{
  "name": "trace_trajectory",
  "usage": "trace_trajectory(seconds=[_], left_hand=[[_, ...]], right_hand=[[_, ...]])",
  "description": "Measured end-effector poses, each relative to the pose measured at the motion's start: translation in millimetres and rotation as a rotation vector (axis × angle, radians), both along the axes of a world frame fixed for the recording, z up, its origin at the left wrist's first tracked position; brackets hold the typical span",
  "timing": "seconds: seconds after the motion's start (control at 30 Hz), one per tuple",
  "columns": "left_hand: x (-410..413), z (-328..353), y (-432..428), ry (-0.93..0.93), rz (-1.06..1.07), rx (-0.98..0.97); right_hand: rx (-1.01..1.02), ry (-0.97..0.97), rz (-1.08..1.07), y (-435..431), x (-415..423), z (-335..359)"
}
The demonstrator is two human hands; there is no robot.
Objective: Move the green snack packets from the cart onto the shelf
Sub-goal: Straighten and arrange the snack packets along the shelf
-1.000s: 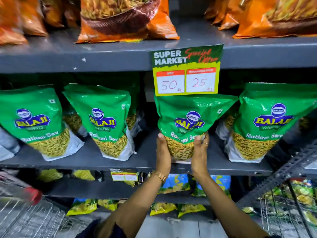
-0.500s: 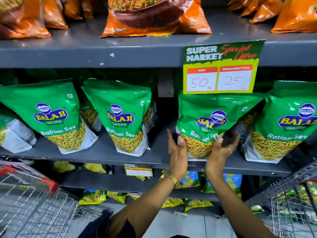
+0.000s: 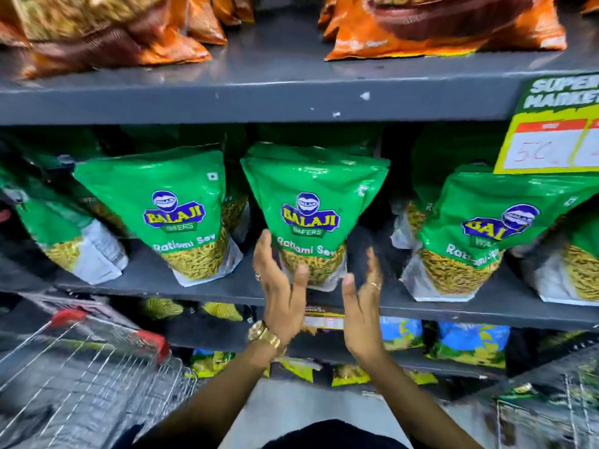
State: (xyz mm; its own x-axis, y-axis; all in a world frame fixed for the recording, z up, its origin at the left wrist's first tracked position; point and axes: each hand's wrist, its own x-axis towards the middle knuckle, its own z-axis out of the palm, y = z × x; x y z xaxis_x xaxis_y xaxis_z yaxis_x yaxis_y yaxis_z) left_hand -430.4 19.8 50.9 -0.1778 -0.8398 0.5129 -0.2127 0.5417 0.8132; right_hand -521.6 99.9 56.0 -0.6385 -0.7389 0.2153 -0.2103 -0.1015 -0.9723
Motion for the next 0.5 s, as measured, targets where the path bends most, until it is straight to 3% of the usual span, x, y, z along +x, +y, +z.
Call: trace_trajectory(seconds=[0.1,0.27,0.5], left_hand=[[1,-2,-38,-0.042,0.005,0.190],[-3,4,-45,0.138,-0.321,0.466],[-3,-4,-42,0.139,-0.446,0.507]], right_hand=[[0.004,-0.086,-0.054,-36,7,-7],[-0.016,-0.155,-0.073,-71,-2,0],[0.008,-0.193,-0.133,-70,-9,8]])
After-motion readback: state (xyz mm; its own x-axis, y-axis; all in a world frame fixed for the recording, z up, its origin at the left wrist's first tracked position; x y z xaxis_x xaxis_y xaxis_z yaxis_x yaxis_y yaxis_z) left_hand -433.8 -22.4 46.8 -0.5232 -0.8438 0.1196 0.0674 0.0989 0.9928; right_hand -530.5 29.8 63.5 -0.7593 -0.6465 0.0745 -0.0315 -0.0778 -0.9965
